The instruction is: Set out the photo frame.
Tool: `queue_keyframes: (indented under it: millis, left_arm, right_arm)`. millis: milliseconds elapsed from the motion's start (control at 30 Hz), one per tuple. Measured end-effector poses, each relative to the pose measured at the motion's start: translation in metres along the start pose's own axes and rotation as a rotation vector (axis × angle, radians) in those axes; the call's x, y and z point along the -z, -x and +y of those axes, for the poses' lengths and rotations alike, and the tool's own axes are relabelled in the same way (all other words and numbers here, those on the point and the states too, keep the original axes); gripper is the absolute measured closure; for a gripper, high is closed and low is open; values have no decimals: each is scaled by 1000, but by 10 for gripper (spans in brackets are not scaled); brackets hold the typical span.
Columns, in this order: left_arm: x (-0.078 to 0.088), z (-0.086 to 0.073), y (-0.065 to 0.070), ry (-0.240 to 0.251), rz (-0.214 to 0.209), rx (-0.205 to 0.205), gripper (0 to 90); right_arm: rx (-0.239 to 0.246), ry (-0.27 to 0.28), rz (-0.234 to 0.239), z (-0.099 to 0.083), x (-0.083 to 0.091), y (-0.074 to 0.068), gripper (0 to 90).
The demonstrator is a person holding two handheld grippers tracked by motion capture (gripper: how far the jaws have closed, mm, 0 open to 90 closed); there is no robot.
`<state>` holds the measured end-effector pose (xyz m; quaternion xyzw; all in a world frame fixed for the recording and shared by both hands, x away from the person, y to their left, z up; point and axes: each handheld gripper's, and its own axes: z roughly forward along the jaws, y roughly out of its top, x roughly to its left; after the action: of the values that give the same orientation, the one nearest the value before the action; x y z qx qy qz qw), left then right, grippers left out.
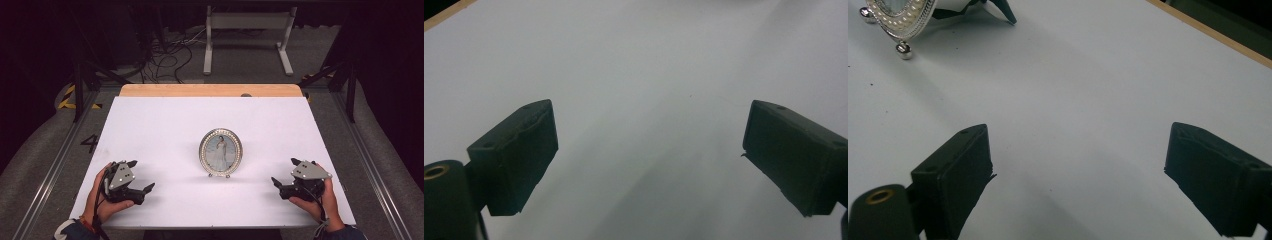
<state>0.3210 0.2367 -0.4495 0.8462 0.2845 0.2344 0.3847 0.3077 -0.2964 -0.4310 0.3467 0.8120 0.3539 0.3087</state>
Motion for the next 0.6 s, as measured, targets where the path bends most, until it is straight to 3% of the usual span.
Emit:
queue_keyframes:
  millis: [233, 300, 467, 600]
  left_arm:
    - [10, -15, -13, 7, 8, 56, 77]
    - [15, -20, -19, 26, -4, 100, 77]
    - [26, -29, -24, 41, 15, 126, 76]
    - [34, -38, -29, 62, 29, 177, 73]
  right_arm:
    - [-31, -8, -21, -14, 4, 6, 112]
    - [-35, -8, -23, -17, 5, 7, 112]
    - [-66, -7, -39, -27, 12, 13, 110]
    - [-88, 3, -48, -30, 16, 17, 110]
